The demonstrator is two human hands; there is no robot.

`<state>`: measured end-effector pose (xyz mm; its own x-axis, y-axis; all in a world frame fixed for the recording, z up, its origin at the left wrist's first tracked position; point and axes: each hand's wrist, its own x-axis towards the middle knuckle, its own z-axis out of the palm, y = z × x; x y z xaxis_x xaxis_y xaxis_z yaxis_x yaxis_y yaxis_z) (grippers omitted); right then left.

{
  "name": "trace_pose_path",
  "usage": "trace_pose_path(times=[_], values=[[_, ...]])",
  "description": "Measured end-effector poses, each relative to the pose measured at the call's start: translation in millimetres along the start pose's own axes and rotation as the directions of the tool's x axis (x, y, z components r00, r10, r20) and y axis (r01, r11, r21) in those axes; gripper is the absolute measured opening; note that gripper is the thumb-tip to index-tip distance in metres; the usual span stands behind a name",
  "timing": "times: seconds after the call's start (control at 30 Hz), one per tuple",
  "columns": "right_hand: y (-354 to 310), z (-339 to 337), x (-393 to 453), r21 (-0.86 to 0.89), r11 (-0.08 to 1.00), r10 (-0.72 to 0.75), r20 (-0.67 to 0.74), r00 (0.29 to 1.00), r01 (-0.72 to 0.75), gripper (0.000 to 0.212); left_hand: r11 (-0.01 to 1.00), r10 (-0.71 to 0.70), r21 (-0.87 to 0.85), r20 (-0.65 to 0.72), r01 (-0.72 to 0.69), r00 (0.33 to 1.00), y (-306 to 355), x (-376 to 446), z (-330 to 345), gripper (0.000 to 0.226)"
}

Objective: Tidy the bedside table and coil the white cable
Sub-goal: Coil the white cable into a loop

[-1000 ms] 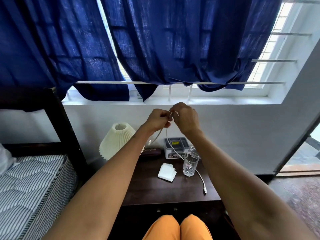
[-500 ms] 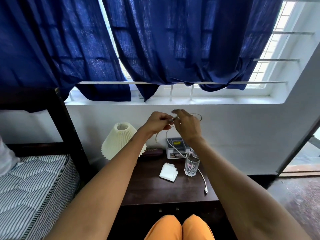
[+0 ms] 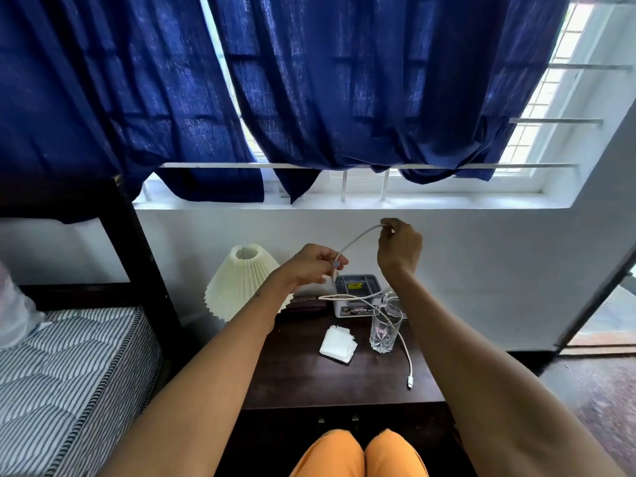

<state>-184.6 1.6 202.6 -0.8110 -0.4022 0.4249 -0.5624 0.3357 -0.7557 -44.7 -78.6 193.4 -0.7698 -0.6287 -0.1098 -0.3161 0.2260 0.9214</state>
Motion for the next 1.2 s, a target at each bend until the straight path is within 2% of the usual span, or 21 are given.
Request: trace_pose_path(times=[0.07, 0.17, 0.23, 0.3, 0.37, 0.47, 0.57, 0.63, 0.7, 0.73, 0.8, 0.87, 0.97, 1.1, 1.2], values=[[-1, -1, 2, 0.027, 0.996, 0.081, 0.004, 0.997, -0.081, 0.028, 0.994, -0.021, -0.103, 0.019, 0.023, 1.000, 1, -1, 0, 0.023], [-3, 3, 0, 0.030, 0.999, 0.019, 0.081, 0.997, -0.021, 0.026, 0.966, -0.012, -0.257, 0.049, 0.024, 0.999, 8, -1, 3, 0.026], [-3, 5, -2, 0.010, 0.999, -0.039, 0.115, 0.993, 0.038, 0.025, 0.908, 0.002, -0.417, 0.103, 0.041, 0.995, 15, 1, 4, 0.021], [2, 8, -3, -0.016, 0.999, -0.035, 0.179, 0.983, 0.038, 0.026, 0.824, 0.042, -0.563, 0.179, 0.067, 0.983, 25, 1, 4, 0.016], [7, 12, -5, -0.102, 0.994, -0.005, 0.271, 0.963, 0.034, 0.025, 0.767, 0.084, -0.638, 0.199, 0.064, 0.977, 36, 1, 6, 0.013], [2, 14, -7, -0.219, 0.975, 0.062, 0.392, 0.918, 0.027, 0.022, 0.675, 0.123, -0.738, 0.091, -0.016, 0.988, 54, 5, 13, 0.011], [-12, 12, -9, -0.020, 0.996, 0.084, 0.576, 0.813, -0.088, 0.036, 0.637, 0.133, -0.756, -0.083, -0.149, 0.988, 69, 11, 15, 0.021], [-25, 7, -12, 0.086, 0.967, 0.109, 0.711, 0.695, -0.239, 0.043, 0.637, 0.100, -0.740, -0.200, -0.217, 0.975, 74, 16, 13, 0.033], [-38, 0, -16, 0.057, 0.962, 0.114, 0.807, 0.579, -0.269, 0.040, 0.657, 0.057, -0.702, -0.316, -0.274, 0.947, 74, 21, 11, 0.038], [-44, -4, -17, 0.025, 0.970, 0.115, 0.828, 0.549, -0.241, 0.037, 0.680, 0.040, -0.668, -0.378, -0.302, 0.925, 72, 24, 9, 0.039], [-54, -10, -17, -0.013, 0.985, 0.104, 0.837, 0.537, -0.171, 0.031, 0.766, 0.033, -0.542, -0.504, -0.346, 0.863, 66, 27, 8, 0.040], [-59, -13, -12, -0.016, 0.993, 0.077, 0.826, 0.558, -0.114, 0.022, 0.858, 0.091, -0.359, -0.599, -0.368, 0.796, 58, 27, 4, 0.037], [-59, -15, -3, -0.003, 1.000, 0.016, 0.781, 0.625, -0.022, 0.022, 0.915, 0.251, -0.096, -0.627, -0.393, 0.738, 49, 26, -1, 0.024], [-56, -16, 8, 0.052, 0.982, -0.175, 0.625, 0.761, 0.183, 0.020, 0.915, 0.379, 0.129, -0.598, -0.383, 0.706, 41, 28, -6, 0.020], [-53, -13, 9, 0.076, 0.960, -0.271, 0.494, 0.826, 0.270, 0.019, 0.889, 0.454, 0.217, -0.528, -0.403, 0.718, 42, 28, -9, 0.021]])
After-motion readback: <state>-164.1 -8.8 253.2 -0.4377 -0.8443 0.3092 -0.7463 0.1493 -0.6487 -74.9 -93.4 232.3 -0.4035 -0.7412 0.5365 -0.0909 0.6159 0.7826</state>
